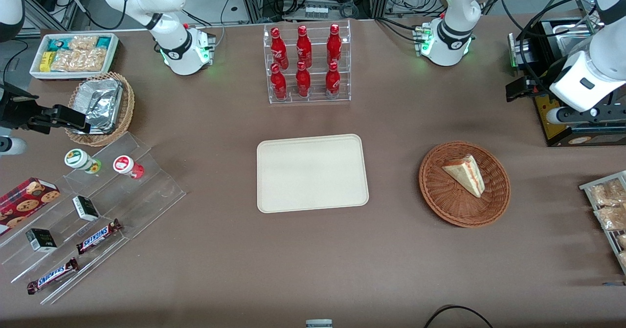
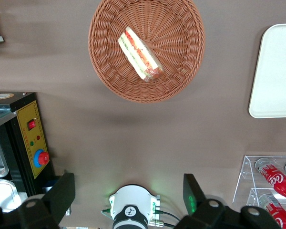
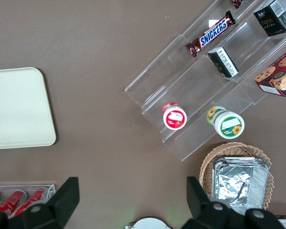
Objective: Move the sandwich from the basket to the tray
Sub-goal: 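Move the left gripper over the wrapped sandwich in the wicker basket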
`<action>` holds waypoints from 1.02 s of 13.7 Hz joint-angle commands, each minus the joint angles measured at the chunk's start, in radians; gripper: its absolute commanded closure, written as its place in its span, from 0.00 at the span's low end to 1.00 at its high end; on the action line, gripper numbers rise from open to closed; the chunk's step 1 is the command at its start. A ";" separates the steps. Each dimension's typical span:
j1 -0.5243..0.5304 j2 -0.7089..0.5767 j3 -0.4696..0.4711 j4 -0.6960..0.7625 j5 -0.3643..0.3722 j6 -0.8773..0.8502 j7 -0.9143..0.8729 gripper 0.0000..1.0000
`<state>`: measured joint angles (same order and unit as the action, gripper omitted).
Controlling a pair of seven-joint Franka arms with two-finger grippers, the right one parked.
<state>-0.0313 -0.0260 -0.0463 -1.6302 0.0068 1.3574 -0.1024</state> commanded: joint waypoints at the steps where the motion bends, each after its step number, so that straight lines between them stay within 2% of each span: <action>1: -0.006 -0.011 0.011 0.003 0.007 0.005 0.010 0.00; 5: -0.007 -0.005 0.011 -0.008 0.015 0.049 0.009 0.00; 14: -0.006 0.032 0.009 -0.216 0.002 0.339 0.000 0.00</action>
<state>-0.0327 0.0064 -0.0406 -1.7878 0.0096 1.6231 -0.1024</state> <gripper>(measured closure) 0.000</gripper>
